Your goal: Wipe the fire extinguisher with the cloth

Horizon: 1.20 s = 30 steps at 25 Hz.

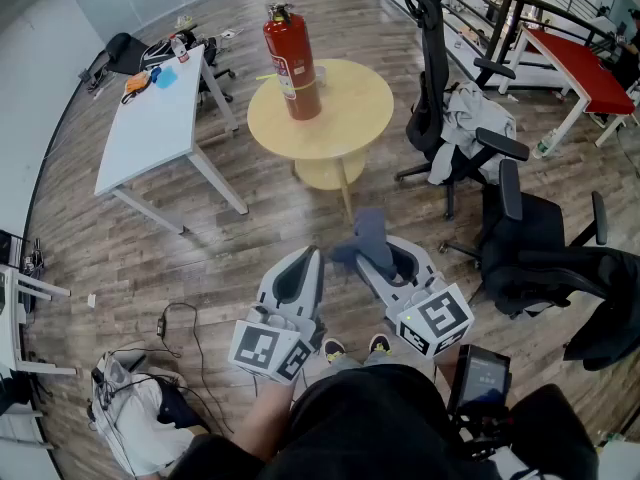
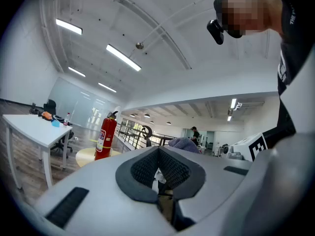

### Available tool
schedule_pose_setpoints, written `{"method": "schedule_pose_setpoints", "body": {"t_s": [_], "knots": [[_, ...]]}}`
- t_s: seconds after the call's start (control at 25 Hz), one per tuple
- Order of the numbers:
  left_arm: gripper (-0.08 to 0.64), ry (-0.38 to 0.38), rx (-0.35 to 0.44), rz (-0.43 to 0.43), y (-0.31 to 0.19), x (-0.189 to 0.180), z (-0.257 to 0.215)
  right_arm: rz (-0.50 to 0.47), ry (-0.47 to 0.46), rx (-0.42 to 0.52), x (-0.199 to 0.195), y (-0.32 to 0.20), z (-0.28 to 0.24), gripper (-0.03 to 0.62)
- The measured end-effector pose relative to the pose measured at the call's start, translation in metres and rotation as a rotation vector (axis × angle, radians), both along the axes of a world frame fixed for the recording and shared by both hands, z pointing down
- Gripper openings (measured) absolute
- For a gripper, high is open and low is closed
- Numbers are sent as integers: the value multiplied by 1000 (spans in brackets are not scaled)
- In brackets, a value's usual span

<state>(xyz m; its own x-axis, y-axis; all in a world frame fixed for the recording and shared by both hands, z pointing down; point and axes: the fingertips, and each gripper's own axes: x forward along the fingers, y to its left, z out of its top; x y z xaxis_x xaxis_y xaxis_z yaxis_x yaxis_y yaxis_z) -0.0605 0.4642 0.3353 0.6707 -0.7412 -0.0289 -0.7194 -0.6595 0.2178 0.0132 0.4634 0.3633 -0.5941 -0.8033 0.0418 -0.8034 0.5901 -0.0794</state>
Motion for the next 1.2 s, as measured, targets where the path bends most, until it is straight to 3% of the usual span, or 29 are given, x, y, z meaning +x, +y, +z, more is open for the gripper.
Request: {"method": "schedule_pose_setpoints", "body": {"t_s": [0.24,0.52,0.76,1.04,1.2], "knots": [[23,17,-31,25,-2,-10,9,32,-11,-32,-2,5,8,137],[23,40,-85,22,-18,-48,23,51,5,-59,-19,-9,15,137],[23,47,-105,3,-41,-66,28,84,-41,-82,-13,-31,12,137],[23,24,-84,-5,-92,-36,34,66,-67,-67,13,-85,20,137],[23,-3,-95,-21,-143,-9,39,40,-146,-60,41,-132,22,137]]}}
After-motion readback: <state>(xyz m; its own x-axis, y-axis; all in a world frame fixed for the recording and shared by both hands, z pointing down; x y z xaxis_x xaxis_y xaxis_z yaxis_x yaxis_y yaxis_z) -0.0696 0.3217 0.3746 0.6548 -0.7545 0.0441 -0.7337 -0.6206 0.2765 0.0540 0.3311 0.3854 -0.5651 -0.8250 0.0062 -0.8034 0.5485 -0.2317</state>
